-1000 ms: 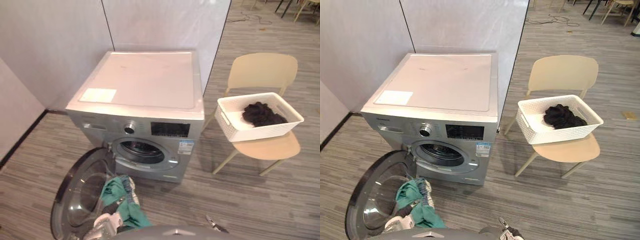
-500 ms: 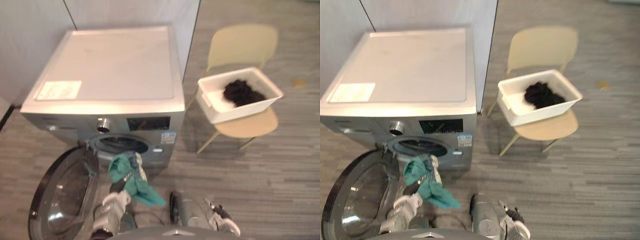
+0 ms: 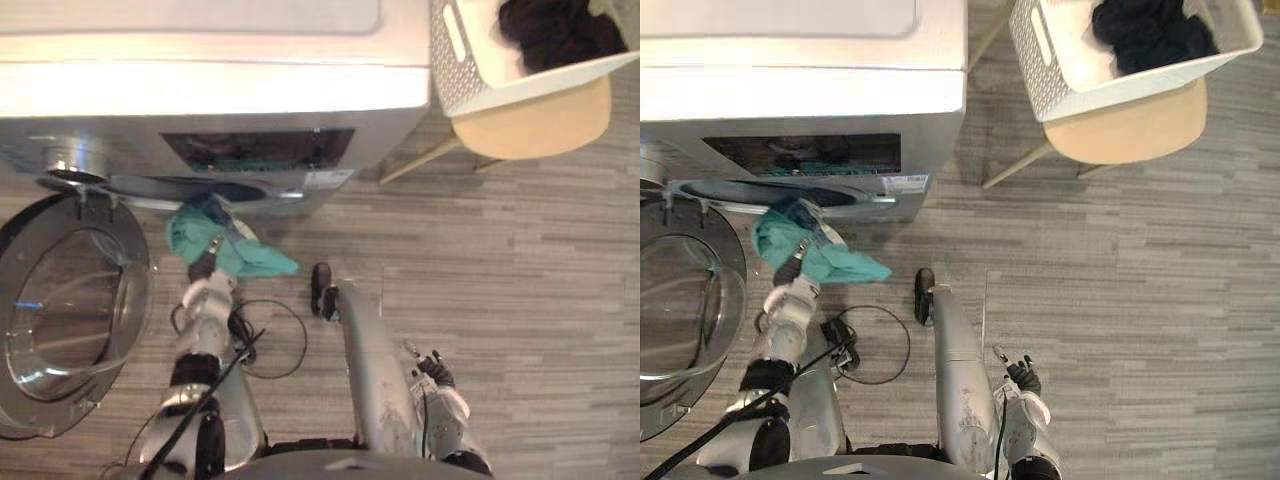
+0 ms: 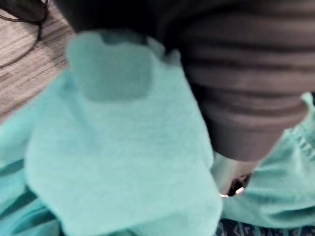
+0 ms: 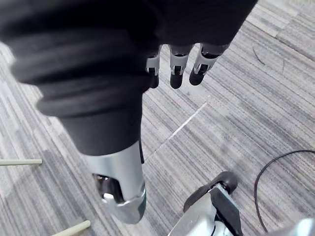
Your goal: Pick up the laundry basket with both hands and put the clothes into the washing machine.
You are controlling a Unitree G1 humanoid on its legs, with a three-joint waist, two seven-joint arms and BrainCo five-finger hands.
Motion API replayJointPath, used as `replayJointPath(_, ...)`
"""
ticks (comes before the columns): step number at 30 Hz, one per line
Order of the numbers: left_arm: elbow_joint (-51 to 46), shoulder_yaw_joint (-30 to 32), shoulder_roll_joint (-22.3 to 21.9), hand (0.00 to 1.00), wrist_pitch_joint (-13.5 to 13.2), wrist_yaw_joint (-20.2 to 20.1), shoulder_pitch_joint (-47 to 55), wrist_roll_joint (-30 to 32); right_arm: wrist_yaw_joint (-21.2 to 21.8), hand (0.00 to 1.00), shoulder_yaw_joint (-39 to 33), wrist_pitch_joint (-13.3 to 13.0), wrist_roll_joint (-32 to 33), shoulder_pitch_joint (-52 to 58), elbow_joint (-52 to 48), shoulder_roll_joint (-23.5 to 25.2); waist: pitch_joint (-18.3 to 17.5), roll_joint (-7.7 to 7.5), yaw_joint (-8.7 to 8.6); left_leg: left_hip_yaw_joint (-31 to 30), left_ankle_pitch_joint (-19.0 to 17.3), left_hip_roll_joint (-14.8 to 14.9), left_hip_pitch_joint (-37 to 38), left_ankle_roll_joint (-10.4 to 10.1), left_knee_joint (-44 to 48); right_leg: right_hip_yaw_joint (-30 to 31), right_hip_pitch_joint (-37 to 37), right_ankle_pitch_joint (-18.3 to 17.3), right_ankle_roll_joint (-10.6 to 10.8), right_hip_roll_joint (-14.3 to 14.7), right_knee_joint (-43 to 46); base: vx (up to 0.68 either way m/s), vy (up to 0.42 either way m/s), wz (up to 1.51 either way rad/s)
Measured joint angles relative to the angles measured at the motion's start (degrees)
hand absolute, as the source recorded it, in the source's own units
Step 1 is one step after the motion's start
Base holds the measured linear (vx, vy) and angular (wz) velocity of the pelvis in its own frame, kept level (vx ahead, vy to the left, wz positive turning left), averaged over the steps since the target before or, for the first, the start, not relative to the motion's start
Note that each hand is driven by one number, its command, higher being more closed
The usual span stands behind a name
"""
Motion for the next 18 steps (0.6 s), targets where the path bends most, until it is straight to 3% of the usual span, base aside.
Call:
replayJointPath(11,5.24,0.54,15.85,1.0,-0.13,0.56,-25.57,-4.44,-0.18,0.0,0.77,-2.75,4.51,-0.4,-2.24,0.95,2.84,-0.98,-1.47,-1.81,-1.32,2.58,-16.39,0.28,8.15,-0.12,-14.31,3.05,-0.33,1.52,2.35,-0.09,0.02,-0.16)
replayJointPath(18,6.64,-7.72,25.8,1.0,0.2,0.12,-42.21,-2.27,0.1,0.0,0.51,-2.88,7.22,0.08,-2.13,0.88,3.0,-1.02,-2.32,-2.2,-0.94,3.09,-21.82,0.01,8.66,-0.06,-18.62,5.91,-0.08,2.31,0.15,-0.05,0.036,-0.13)
